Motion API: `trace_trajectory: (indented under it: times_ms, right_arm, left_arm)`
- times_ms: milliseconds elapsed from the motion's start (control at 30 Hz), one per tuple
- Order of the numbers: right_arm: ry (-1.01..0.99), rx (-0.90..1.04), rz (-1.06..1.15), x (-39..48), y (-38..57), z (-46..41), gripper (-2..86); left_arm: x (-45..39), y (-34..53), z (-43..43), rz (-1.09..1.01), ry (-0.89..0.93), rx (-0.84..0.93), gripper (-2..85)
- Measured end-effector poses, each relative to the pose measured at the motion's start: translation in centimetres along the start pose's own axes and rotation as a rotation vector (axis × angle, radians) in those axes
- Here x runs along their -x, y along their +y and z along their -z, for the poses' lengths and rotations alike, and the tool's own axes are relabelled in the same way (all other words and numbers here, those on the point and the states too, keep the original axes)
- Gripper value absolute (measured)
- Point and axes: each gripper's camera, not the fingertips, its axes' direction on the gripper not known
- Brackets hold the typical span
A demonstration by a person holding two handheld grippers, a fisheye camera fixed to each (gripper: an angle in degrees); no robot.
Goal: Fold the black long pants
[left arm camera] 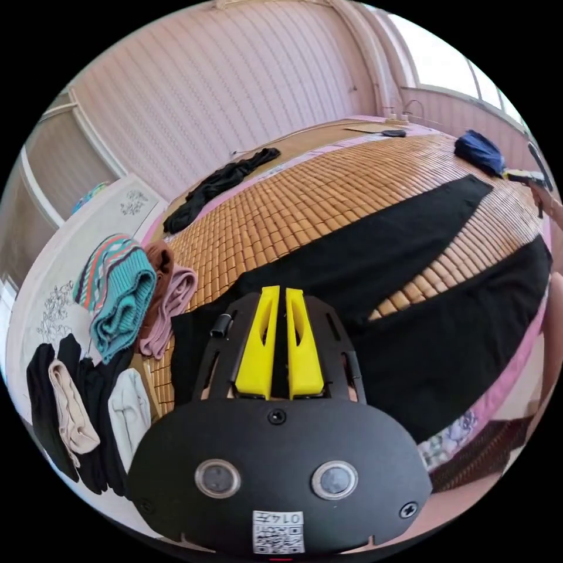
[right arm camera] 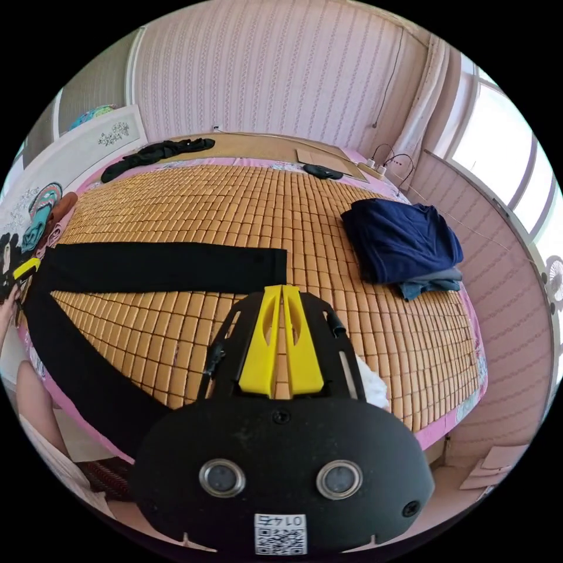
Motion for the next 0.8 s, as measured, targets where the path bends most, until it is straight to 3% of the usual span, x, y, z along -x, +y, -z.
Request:
trace_trajectory:
  times_ms: [133, 233, 400, 600, 667, 800]
  right_arm:
    - [-0.073, 0.114, -0.112, -3.3, 8.2, 2.0, 7.0]
    - [-0.083, 0.194, -0.118, -3.4, 11.1, 1.3, 5.6]
    - [-0.082, 0.198, -0.075, -4.1, 10.9, 0.6, -0.4]
    - [-0.216, 0.101, -0.170, -7.5, 9.3, 0.8, 2.0]
    - [-0.242, 0.154, -0.114, -7.2, 9.4, -0.5, 6.2]
    - [-0.254, 0.220, -0.044, -6.9, 9.4, -1.9, 3.6]
  left_arm:
    - [-6.7, 4.1, 3.6, 0.036, 0.240, -0.047, 3.3]
    - [-10.6, 5.9, 3.1, 0.065, 0.327, 0.014, 4.9]
    - [-11.9, 6.4, 1.5, 0.119, 0.343, 0.055, 5.1]
    - [-10.4, 5.8, 0.5, 0.089, 0.384, 0.108, 4.7]
    - [-10.2, 6.2, 0.5, 0.090, 0.379, 0.100, 4.6]
    - [-9.8, 7.1, 0.7, 0.107, 0.359, 0.089, 4.6]
